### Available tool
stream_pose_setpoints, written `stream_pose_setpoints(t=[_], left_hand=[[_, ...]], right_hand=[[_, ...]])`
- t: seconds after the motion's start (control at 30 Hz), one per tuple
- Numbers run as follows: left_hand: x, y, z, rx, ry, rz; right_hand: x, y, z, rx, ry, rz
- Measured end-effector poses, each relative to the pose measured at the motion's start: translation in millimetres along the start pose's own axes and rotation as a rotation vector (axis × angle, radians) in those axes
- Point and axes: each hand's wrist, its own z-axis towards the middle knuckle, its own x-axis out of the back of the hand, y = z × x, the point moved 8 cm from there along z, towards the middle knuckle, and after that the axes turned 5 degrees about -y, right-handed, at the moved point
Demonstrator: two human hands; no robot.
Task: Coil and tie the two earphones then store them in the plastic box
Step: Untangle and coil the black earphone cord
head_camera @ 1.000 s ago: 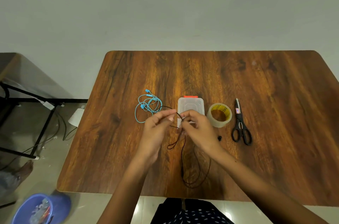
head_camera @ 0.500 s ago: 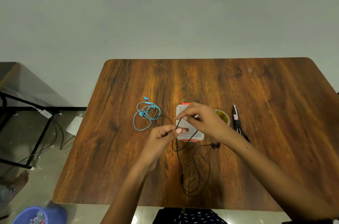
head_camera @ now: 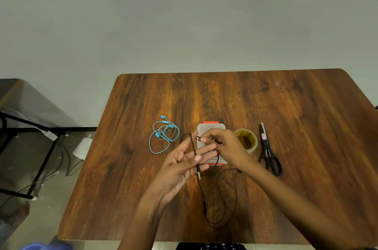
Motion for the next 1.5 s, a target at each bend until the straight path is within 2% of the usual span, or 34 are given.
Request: stream_pose_setpoints(t=[0.27,0.5,0.57,0.63,0.73,0.83,0.93,1.0,1.23,1.37,1.5], left_hand=[[21,-9,0,-0.014,0.098,-0.072],[43,-22,2,-0.023,0.203,-0.062],[49,-22,2,-0.025,0.207,-0.054],[54,-23,4,-0.018,0.228,-0.008],[60,-30,4,0.046,0.263,0.124],[58,-38,2,0.169,0.135,0.217],[44,-43,-2,0.259,-0.090,0.263],[37,-42,-5,0.281,-0.180,0.270],[14,-37,-7,0.332,-0.401,0.368],[4,-38,-11,0.335,-0.462,0.336],[-3,-35,-14,0.320,-0.541,0.287]], right_hand=[[-42,6,-28,-0.020,-0.228,-0.171],[-57,11,-43,-0.092,-0.343,-0.228],[-59,5,-45,-0.019,-0.339,-0.384],[-61,-7,-46,0.133,-0.292,-0.616],[-61,-22,-46,0.255,-0.263,-0.711],[-52,-28,-38,0.271,-0.277,-0.702],[-42,-20,-25,0.158,-0.369,-0.631],[-37,-18,-20,0.124,-0.420,-0.538],[-12,-32,-5,0.157,-0.364,-0.240],[2,-29,3,0.179,-0.328,-0.170],[6,-7,4,0.123,-0.283,-0.084]])
